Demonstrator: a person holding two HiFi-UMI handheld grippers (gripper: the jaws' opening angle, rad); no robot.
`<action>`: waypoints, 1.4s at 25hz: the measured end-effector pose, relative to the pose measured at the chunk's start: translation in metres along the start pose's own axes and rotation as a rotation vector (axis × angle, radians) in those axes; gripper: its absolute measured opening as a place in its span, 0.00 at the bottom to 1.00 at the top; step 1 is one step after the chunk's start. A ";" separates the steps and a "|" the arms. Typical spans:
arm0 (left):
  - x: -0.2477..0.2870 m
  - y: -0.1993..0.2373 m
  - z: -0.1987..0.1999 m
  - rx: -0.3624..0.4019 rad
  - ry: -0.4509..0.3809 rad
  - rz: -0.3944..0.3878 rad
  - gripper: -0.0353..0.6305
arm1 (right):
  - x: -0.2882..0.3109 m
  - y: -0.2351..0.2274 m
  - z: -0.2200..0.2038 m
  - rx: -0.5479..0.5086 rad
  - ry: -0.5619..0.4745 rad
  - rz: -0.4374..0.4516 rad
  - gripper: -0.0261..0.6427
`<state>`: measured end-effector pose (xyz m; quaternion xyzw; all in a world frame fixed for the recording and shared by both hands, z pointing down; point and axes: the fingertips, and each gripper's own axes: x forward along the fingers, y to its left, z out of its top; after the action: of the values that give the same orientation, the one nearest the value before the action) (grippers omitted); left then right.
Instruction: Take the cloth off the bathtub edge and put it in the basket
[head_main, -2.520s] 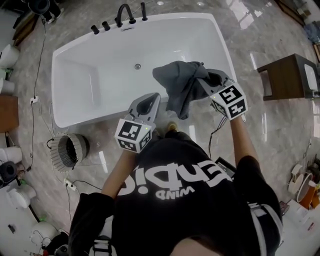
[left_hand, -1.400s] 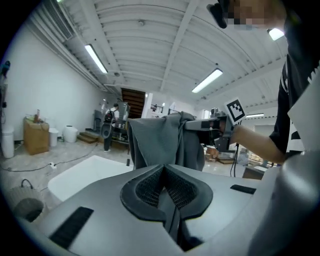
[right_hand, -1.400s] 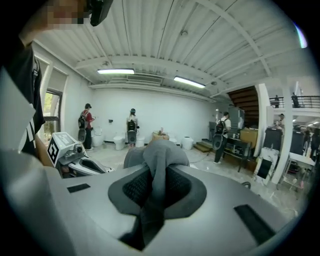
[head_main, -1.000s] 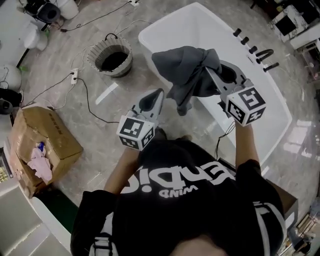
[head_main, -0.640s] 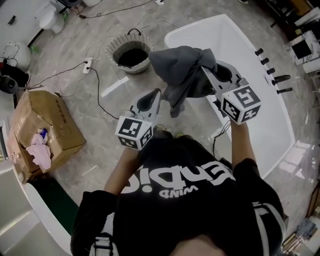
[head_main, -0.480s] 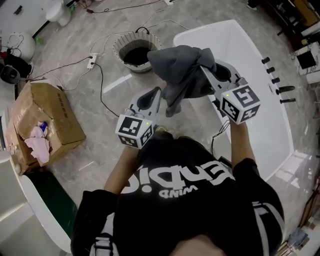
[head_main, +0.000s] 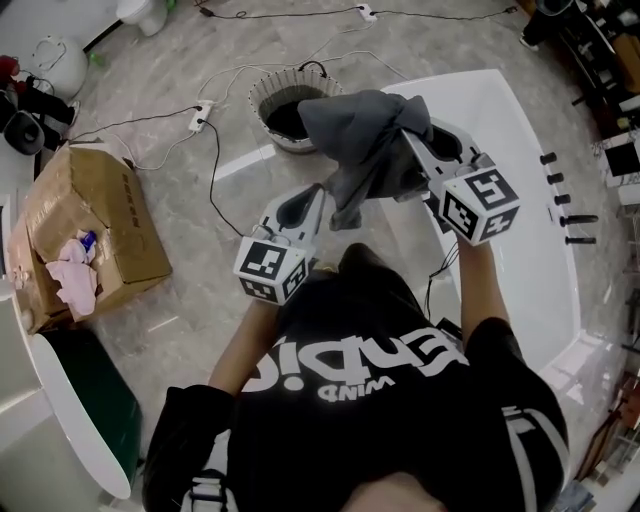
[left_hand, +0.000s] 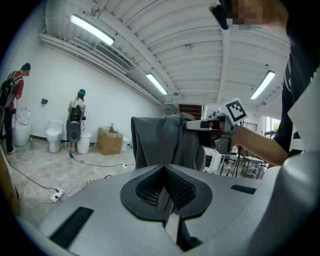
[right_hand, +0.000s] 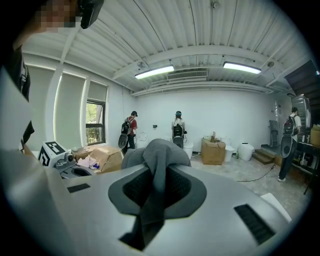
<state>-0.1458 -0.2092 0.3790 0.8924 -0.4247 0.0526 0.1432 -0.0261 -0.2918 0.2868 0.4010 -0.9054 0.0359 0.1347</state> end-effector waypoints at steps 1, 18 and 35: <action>0.002 0.005 0.001 -0.001 0.000 0.002 0.07 | 0.006 -0.001 0.003 -0.001 -0.002 0.003 0.12; 0.106 0.129 0.047 -0.009 -0.016 0.105 0.07 | 0.161 -0.085 0.062 -0.034 -0.054 0.098 0.12; 0.217 0.245 0.124 -0.022 -0.039 0.287 0.07 | 0.335 -0.161 0.125 -0.045 -0.091 0.332 0.12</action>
<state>-0.2010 -0.5539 0.3585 0.8216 -0.5514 0.0505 0.1358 -0.1493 -0.6621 0.2508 0.2442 -0.9649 0.0193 0.0947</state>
